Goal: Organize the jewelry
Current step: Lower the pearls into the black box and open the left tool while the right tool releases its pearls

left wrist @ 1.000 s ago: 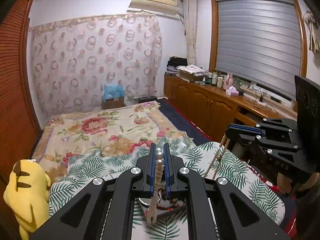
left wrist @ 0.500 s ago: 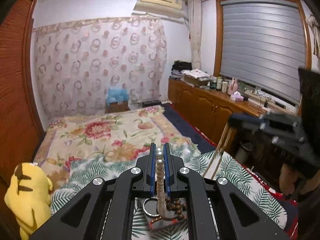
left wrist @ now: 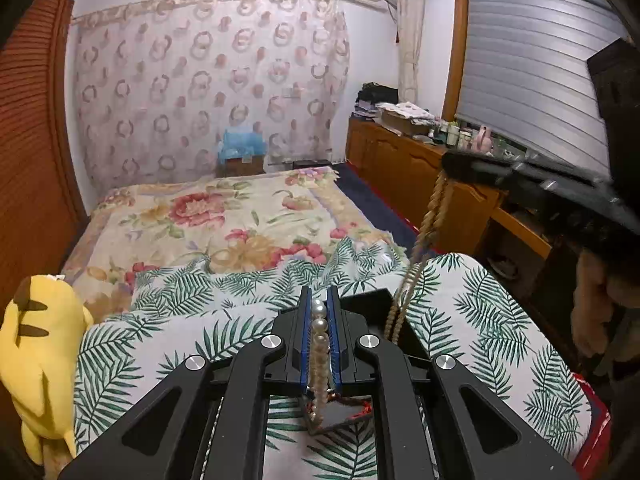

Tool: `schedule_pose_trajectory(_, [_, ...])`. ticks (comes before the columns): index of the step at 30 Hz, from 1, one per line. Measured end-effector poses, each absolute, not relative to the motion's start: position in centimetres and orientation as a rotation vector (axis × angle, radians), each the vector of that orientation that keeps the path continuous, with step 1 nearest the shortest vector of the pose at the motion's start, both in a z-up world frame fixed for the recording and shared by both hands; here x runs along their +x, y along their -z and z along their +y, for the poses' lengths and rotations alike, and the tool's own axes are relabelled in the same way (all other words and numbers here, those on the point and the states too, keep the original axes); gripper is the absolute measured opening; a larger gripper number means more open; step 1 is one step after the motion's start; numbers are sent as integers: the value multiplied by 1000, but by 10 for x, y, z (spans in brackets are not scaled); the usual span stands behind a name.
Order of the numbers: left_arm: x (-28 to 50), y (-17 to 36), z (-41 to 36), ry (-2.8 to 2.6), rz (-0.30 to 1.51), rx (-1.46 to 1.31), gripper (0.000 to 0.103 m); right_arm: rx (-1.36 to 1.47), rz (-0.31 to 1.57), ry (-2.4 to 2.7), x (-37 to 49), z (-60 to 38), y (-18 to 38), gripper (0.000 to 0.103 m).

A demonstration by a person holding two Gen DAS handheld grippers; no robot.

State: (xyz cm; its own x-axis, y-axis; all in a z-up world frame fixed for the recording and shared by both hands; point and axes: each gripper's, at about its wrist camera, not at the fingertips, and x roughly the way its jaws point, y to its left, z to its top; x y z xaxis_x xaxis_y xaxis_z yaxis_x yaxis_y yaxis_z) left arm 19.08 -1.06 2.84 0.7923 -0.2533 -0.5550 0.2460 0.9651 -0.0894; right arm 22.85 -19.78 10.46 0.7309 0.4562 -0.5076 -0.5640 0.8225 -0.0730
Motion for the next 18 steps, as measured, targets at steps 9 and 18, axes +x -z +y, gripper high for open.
schedule_pose_trajectory(9, [175, -17, -7, 267, 618, -1, 8, -233, 597, -589, 232, -194, -61, 6])
schedule_pose_trajectory(18, [144, 4, -2, 274, 639, 25, 18, -208, 621, -623, 188, -217, -34, 9])
